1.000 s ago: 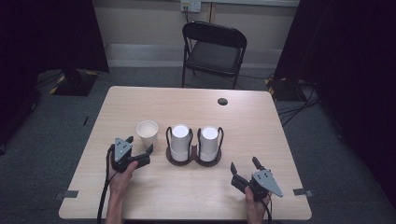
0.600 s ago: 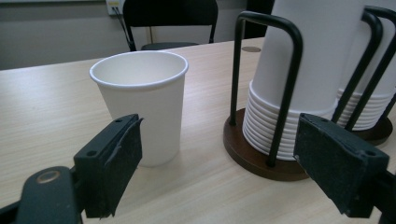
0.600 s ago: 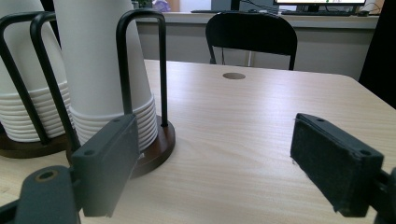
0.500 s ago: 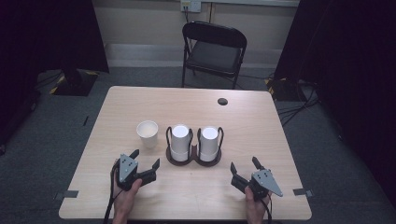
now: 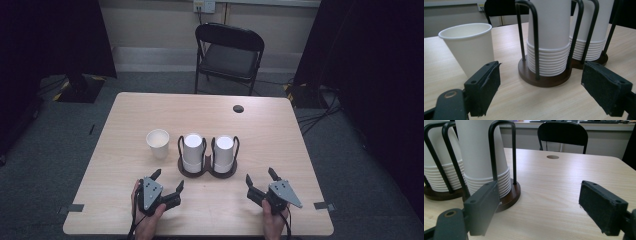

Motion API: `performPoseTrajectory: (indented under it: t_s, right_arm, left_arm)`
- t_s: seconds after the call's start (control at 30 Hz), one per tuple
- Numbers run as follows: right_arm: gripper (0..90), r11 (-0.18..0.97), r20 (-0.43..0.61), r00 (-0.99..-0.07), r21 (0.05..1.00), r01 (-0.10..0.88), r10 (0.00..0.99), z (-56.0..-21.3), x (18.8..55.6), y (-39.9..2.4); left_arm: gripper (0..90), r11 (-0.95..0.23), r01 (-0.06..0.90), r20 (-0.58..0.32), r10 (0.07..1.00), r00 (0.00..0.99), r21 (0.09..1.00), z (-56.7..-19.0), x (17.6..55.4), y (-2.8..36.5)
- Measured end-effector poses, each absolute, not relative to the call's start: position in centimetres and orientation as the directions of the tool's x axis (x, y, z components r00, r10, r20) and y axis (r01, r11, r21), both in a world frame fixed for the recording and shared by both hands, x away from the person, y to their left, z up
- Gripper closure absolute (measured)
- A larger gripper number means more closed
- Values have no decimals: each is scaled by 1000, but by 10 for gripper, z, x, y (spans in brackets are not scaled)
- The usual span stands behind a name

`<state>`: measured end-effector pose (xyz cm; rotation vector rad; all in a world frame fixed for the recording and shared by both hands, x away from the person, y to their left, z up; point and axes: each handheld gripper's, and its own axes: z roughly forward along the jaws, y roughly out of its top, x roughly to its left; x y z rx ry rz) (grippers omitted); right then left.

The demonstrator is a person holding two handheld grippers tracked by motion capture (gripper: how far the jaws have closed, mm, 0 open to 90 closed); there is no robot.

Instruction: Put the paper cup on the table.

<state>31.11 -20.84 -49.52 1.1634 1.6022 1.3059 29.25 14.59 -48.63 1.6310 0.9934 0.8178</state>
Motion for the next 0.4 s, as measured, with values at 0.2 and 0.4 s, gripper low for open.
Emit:
performPoseTrajectory:
  t_s: [0.2, 0.4]
  right_arm:
    - [159, 73, -5, -316, 976, 204, 949, -495, 312, -208]
    - [144, 99, -17, -326, 967, 235, 945, -494, 316, -206]
  left_arm:
    - [158, -156, 208, 51, 898, 438, 966, -495, 292, 138]
    - [156, -139, 197, 45, 907, 419, 971, -496, 291, 139]
